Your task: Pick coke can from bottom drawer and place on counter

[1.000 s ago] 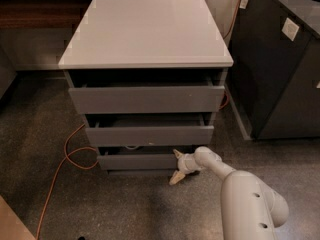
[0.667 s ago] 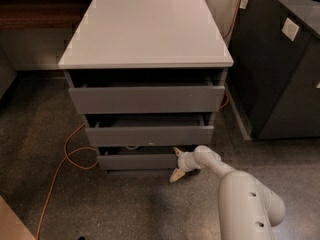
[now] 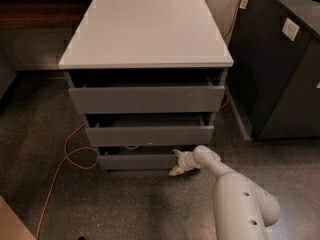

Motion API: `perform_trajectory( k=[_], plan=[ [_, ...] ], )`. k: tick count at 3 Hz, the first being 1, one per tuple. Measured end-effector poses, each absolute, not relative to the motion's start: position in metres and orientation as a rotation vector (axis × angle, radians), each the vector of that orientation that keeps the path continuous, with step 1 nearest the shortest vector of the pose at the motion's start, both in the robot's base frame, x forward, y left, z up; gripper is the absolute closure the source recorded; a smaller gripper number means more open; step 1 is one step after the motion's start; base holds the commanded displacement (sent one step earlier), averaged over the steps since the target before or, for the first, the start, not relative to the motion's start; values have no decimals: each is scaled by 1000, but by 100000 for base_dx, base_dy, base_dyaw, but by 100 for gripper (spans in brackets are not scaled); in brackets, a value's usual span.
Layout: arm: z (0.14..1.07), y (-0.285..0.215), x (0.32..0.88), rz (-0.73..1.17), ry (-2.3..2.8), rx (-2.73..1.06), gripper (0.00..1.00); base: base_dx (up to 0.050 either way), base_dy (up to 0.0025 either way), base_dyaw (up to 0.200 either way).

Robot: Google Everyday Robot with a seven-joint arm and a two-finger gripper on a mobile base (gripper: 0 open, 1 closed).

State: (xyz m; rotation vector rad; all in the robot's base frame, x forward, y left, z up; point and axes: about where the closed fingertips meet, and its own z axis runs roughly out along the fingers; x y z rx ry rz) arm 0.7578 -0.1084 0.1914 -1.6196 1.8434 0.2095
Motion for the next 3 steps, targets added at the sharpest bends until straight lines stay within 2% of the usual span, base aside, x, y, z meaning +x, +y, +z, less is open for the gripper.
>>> perform_trajectory(
  k=[3],
  plan=[
    [204, -108, 741, 249, 1831, -1619, 96, 0, 0, 0]
  ],
)
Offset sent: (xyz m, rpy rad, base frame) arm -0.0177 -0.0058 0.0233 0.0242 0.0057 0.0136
